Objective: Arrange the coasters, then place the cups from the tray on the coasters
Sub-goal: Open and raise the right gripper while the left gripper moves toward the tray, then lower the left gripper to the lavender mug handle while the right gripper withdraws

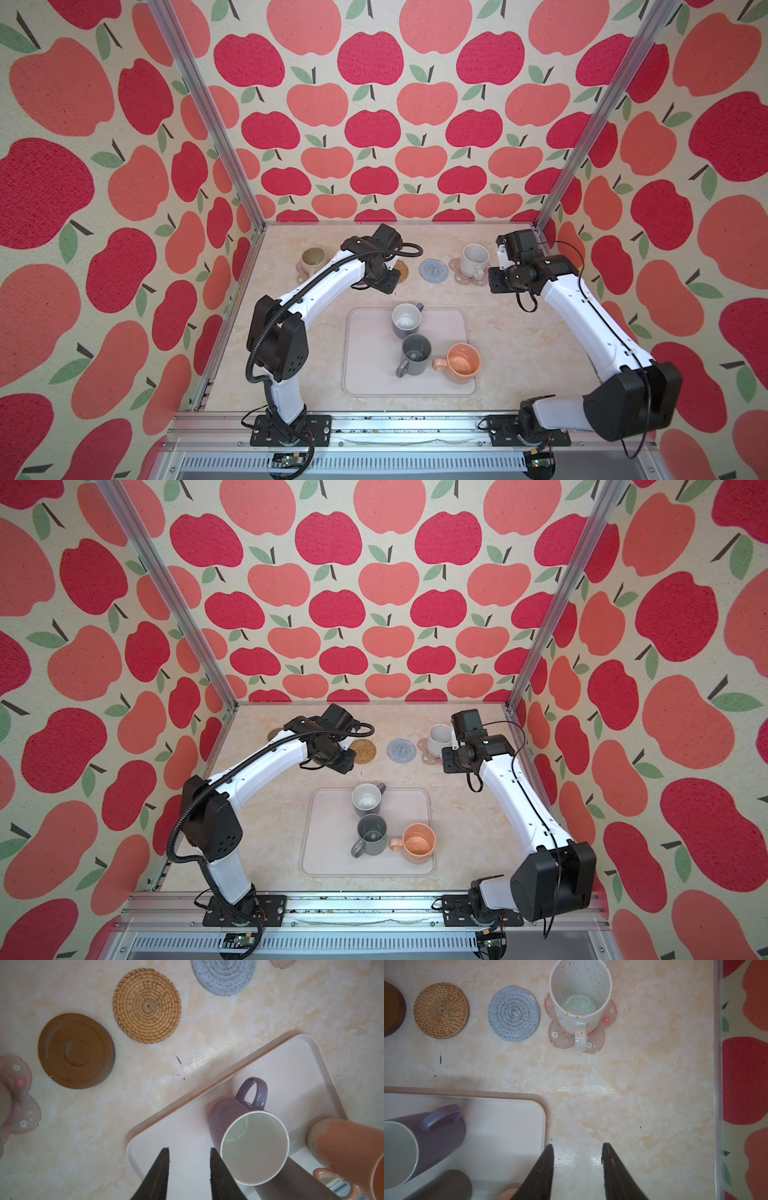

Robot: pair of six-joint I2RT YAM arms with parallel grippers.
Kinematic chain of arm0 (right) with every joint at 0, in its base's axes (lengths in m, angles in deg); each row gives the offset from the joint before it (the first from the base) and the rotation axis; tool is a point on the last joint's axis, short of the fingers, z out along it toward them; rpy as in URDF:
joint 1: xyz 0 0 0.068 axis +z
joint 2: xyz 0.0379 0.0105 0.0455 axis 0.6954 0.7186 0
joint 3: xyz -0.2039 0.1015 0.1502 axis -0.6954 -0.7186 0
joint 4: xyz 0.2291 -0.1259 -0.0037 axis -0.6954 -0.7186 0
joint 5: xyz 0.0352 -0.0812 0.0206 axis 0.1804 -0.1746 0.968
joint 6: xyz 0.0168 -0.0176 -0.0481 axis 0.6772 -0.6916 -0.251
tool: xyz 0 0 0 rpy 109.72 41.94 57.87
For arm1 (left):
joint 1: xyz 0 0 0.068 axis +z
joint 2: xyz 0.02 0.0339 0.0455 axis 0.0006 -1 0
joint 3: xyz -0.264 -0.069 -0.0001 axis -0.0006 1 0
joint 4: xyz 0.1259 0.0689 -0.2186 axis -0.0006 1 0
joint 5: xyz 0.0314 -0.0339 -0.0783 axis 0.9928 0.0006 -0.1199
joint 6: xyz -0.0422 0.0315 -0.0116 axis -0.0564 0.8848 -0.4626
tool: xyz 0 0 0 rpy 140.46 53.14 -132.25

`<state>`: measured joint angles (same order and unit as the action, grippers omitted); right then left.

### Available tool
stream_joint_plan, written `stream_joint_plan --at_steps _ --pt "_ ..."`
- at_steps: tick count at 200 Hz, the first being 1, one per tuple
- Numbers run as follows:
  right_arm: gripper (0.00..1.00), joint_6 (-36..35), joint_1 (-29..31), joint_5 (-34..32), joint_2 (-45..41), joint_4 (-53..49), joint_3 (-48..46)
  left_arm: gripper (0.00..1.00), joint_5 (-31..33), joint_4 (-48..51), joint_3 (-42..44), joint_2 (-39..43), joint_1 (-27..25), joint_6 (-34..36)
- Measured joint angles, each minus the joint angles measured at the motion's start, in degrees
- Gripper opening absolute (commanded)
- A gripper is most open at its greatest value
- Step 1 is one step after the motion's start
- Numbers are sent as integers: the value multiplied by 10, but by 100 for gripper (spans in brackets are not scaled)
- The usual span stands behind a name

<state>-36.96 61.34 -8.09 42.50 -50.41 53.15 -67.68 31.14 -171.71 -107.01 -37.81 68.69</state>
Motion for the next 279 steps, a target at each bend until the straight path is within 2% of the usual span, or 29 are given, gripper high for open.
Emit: stream_joint_plan --at_steps 55,122,218,279 --pt "43 -1 0 -23 -40 7 -28 35 -2 33 -117 -110 -72 31" --pt "44 -5 0 -39 -55 9 -39 36 -15 112 -238 -217 -82 58" --pt "45 -7 -2 -41 -54 10 -42 36 -14 165 -271 -262 -86 74" --pt "45 -6 -2 -38 -46 13 -42 37 -16 163 -251 -258 -40 35"
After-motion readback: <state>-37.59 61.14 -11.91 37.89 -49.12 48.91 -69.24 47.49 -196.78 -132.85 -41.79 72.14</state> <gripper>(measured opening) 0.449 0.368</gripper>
